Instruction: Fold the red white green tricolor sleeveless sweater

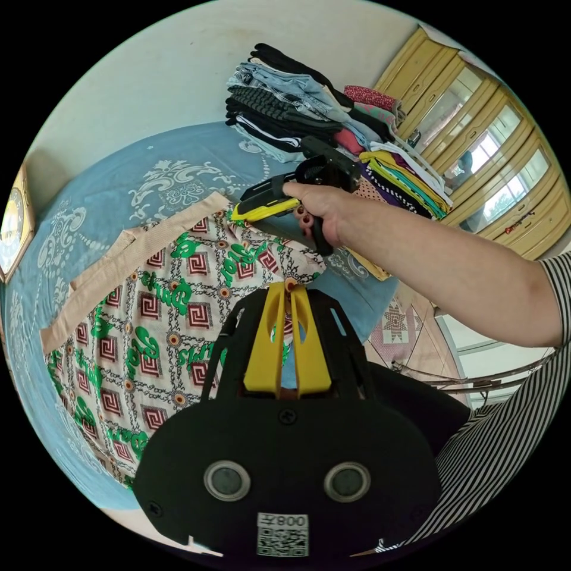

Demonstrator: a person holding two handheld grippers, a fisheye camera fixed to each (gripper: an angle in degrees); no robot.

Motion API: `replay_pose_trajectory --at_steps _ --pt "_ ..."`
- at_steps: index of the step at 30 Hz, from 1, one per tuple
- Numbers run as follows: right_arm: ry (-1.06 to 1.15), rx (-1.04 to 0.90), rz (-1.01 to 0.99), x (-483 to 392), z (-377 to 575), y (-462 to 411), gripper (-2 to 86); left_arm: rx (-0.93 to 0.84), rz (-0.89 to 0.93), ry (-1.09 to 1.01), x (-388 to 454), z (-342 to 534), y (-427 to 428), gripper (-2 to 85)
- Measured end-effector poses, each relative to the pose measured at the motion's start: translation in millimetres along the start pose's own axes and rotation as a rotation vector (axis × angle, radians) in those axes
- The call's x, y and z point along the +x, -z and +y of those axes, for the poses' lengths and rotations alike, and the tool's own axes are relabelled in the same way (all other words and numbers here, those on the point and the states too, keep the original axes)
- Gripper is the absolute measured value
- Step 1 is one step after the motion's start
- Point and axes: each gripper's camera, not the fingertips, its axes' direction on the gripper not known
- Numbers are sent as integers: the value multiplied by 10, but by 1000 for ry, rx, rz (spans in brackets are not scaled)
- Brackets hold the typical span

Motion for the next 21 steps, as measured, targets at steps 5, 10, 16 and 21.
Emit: replay_pose_trajectory --at_steps 5,10,16,21 --pt "28 54 -53 -346 48 -39 5 33 27 28 -207 216 139 11" --pt "94 113 -144 -885 144 -97 4 114 48 81 -522 606 487 9" --pt "270 106 -189 -1952 222 -515 4 251 96 276 -1170 1396 1094 8" --pt "400 27 -158 -2820 279 -1177 4 357 144 502 -1788 2199 1494 8"
